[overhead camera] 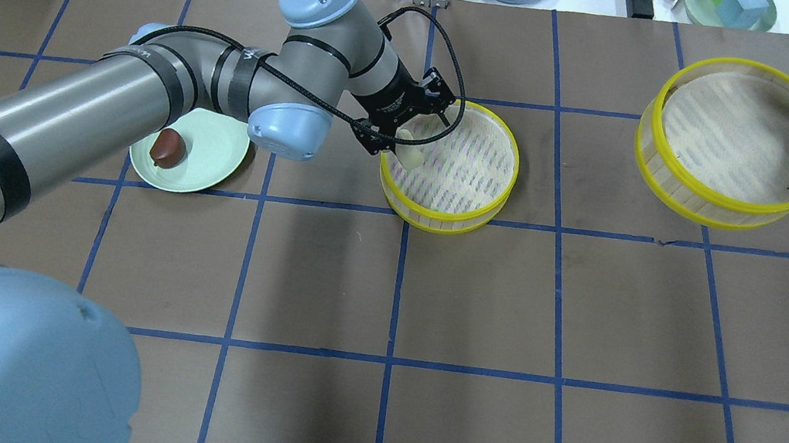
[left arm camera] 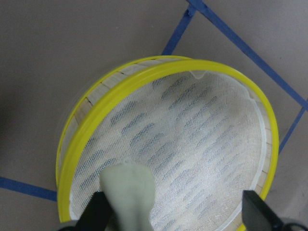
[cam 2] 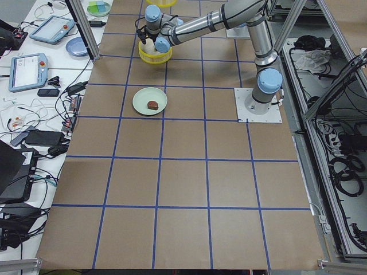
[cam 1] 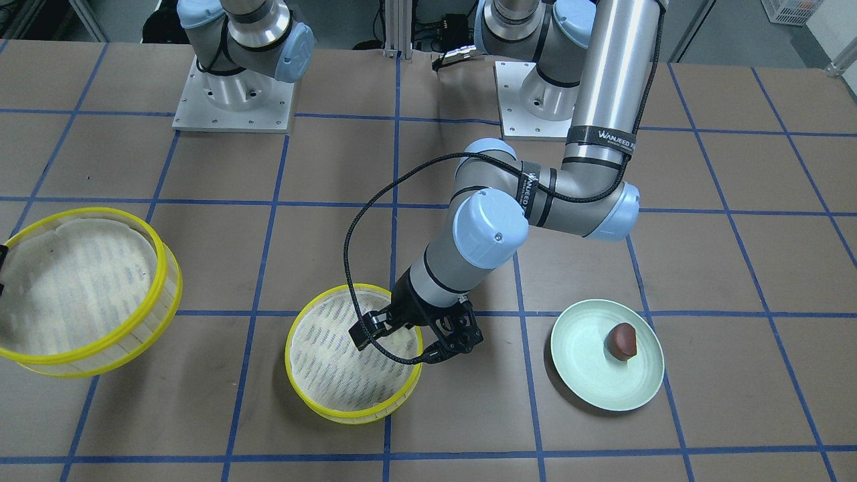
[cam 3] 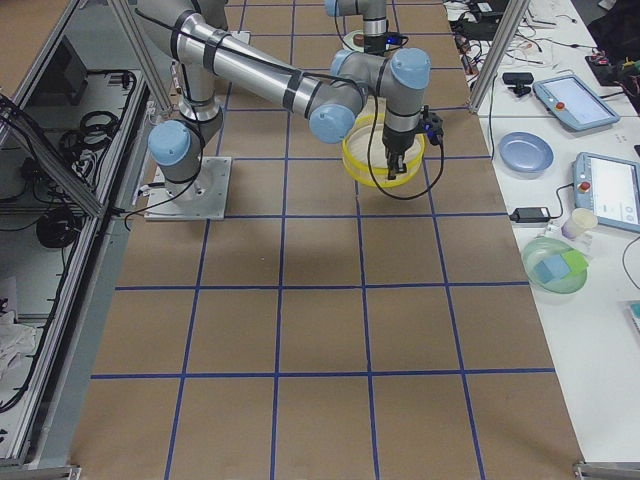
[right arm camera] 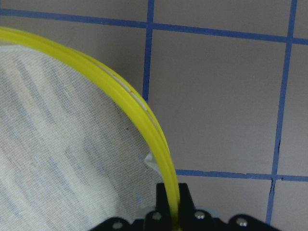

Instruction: Stack buns with steamer

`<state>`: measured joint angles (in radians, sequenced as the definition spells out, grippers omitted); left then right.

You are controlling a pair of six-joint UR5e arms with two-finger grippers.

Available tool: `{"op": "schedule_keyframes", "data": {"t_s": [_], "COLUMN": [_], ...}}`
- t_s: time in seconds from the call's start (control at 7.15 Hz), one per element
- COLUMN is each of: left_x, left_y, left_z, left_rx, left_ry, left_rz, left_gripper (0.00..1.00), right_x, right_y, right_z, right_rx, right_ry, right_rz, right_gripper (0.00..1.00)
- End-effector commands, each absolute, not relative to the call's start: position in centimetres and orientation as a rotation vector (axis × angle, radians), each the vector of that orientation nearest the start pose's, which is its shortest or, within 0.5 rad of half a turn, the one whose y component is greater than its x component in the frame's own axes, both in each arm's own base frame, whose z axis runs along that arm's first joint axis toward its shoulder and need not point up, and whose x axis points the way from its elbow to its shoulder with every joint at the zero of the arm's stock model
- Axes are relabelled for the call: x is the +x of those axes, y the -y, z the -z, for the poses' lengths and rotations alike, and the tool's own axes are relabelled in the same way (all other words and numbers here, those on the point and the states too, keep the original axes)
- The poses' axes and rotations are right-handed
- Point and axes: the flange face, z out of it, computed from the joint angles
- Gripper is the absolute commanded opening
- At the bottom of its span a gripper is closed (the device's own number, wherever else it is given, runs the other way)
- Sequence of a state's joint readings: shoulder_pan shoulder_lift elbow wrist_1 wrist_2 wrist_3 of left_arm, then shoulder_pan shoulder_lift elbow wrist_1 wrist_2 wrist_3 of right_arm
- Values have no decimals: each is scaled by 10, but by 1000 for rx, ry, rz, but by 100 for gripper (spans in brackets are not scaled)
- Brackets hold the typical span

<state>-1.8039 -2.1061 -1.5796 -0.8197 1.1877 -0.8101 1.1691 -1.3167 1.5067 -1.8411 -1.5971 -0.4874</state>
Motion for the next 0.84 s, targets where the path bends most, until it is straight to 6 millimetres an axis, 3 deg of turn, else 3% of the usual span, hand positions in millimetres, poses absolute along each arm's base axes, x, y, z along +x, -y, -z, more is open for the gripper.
{"op": "schedule_keyframes", "data": {"t_s": [0.0,0.14,0.28,0.42,0.56,0.7], "left_x": [-320,-314,-271,-216,-172,-120], "left_y": [611,608,621,633,636,638], "left_z": [-257,-278,-297,-313,-327,-332], "left_rx": [-926,-845,-652,-592,-499,-439], "left_ry": [-3446,-3448,-3382,-3351,-3341,-3314], "left_rz": [-34,-29,126,180,165,139], "left_gripper": [100,100,100,100,100,100], "right_x": [-81,-68,-45,-25,11,62], "right_y": [596,593,592,592,592,592], "right_z": [-416,-426,-419,-421,-419,-418], "right_rx": [-56,-31,5,27,87,153], "right_ry": [-3177,-3180,-3173,-3170,-3164,-3159], "right_rz": [67,89,68,81,77,95], "right_gripper": [0,0,0,0,0,0]}}
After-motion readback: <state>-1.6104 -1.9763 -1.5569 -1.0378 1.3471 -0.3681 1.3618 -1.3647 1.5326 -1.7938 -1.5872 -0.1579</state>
